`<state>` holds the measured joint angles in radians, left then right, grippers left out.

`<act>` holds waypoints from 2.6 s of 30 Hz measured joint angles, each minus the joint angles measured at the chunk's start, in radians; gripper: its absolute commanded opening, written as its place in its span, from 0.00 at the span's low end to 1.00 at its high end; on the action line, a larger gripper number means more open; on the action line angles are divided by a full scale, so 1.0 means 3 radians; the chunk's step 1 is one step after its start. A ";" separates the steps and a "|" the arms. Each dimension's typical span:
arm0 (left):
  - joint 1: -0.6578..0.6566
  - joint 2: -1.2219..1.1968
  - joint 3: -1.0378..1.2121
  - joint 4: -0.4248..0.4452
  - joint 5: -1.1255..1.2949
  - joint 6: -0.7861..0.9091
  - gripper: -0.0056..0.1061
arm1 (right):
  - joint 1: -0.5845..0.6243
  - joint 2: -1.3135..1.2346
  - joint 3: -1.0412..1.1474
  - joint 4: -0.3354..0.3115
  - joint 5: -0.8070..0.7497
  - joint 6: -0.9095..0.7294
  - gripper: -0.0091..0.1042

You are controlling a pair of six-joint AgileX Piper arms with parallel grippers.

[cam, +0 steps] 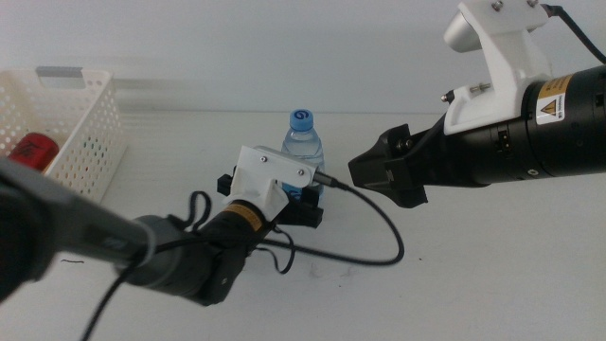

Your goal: Use arms to grab the bottles and put them into the dustbin to the left of the table.

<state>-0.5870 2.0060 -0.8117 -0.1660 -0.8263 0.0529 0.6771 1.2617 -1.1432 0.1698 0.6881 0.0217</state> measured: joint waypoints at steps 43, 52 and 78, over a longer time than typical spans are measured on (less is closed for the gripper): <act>0.2758 -0.1060 -0.2213 0.0382 0.5901 0.0692 0.10 | 0.0008 0.0000 0.0000 0.0021 0.0003 -0.0012 0.78; 0.2784 -0.0515 -0.2213 0.0510 0.5502 0.0697 0.55 | 0.0008 0.0000 0.0000 0.0021 0.0003 -0.0012 0.78; 0.2015 -0.3405 -0.0979 0.0186 0.4964 0.0572 0.89 | 0.0008 0.0000 0.0000 0.0021 0.0003 -0.0012 0.78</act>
<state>0.0177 0.9845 -1.1055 -0.1101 0.6629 0.2246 0.6795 1.2617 -1.1432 0.1763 0.6889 0.0182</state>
